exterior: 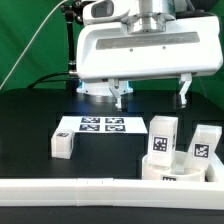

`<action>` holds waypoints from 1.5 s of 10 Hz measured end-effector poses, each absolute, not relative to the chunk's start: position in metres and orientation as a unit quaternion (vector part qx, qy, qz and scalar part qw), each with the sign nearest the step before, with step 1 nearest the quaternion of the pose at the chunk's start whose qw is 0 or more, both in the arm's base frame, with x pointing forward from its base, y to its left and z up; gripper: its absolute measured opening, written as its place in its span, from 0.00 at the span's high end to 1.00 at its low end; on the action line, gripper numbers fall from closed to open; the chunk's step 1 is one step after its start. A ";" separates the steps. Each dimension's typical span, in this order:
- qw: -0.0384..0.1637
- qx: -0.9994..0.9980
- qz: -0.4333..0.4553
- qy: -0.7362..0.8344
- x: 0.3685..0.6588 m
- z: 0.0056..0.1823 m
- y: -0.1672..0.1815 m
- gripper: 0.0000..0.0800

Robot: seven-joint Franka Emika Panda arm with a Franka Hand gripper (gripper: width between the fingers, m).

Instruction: Assemble stool

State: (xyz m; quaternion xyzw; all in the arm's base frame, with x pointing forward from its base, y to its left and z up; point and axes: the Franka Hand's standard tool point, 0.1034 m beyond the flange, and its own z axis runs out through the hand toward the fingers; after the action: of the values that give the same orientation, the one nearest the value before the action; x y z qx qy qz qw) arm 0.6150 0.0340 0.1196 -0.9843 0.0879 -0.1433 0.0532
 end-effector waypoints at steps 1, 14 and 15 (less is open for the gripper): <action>0.062 -0.988 -0.107 0.095 0.616 0.122 0.034 0.19; 0.057 -0.977 -0.028 0.204 0.619 0.114 0.030 0.19; 0.053 -0.968 -0.023 0.244 0.619 0.109 0.028 0.19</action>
Offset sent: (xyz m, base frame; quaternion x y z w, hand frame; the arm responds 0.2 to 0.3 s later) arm 0.0000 0.0000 0.0000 0.0000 -0.1938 0.0000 0.9810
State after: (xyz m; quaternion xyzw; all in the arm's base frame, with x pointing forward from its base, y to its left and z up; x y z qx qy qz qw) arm 0.6187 0.0284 0.1095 -0.9680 0.2443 -0.0233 0.0532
